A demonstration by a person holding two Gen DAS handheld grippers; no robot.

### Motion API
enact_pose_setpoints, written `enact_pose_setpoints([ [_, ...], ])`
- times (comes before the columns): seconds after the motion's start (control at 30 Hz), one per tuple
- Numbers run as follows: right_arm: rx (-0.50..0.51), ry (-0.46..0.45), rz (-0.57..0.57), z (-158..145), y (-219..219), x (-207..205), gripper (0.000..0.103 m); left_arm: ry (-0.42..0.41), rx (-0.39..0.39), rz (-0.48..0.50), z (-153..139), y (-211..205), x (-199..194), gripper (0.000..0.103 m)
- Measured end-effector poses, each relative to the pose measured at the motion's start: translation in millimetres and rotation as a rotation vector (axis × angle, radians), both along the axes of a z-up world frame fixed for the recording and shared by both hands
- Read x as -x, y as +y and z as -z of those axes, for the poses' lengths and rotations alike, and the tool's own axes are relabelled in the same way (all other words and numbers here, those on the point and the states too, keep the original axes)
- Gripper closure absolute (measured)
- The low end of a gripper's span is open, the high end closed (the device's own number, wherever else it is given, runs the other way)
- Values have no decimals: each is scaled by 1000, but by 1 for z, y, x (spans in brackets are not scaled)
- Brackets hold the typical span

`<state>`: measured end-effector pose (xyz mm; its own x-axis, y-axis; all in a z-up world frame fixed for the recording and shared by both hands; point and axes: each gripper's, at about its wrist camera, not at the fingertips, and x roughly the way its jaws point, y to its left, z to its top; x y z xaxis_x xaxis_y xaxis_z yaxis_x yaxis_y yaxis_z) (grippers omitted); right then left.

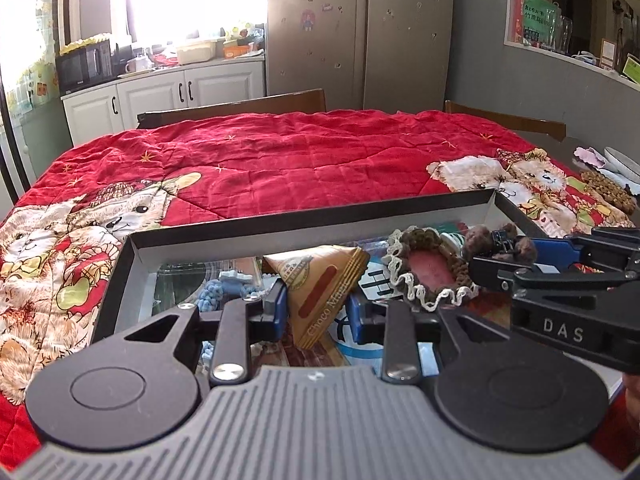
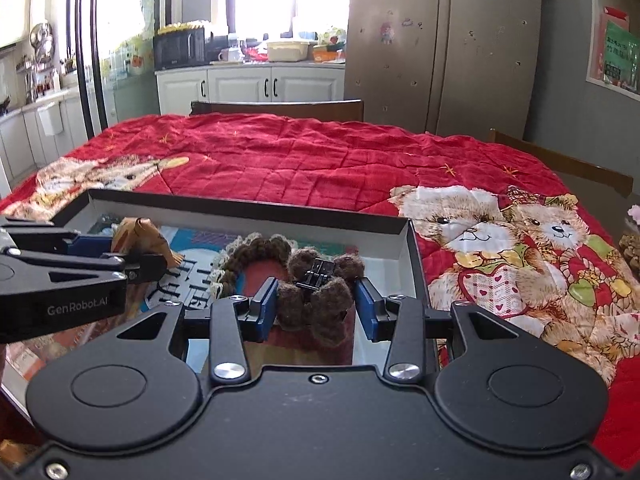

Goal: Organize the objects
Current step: 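Carry the paper packet and fuzzy clip over the black box, then open both tools to release the packet and fuzzy clip in the box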

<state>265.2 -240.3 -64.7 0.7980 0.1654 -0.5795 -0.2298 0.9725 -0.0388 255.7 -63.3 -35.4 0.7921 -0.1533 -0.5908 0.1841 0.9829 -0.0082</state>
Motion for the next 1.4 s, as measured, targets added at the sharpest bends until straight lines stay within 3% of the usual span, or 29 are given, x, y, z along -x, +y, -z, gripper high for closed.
enact_pose_setpoints([
  [0.23, 16, 24, -6, 2, 2, -2, 63, 19, -7, 1, 1, -1, -2, 66],
  [0.5, 25, 28, -4, 2, 3, -3, 62, 36, -13, 1, 2, -2, -4, 58],
  [0.57, 27, 27, -3, 1, 4, -3, 58, 35, -12, -1, 1, -1, -3, 48],
  [0.87, -12, -19, 5, -6, -1, 5, 39, -13, -15, -5, -10, -2, 6, 33],
  [1.4, -68, -90, 2, -38, -17, 83, 31, -121, -53, -3, -48, 9, 75, 18],
])
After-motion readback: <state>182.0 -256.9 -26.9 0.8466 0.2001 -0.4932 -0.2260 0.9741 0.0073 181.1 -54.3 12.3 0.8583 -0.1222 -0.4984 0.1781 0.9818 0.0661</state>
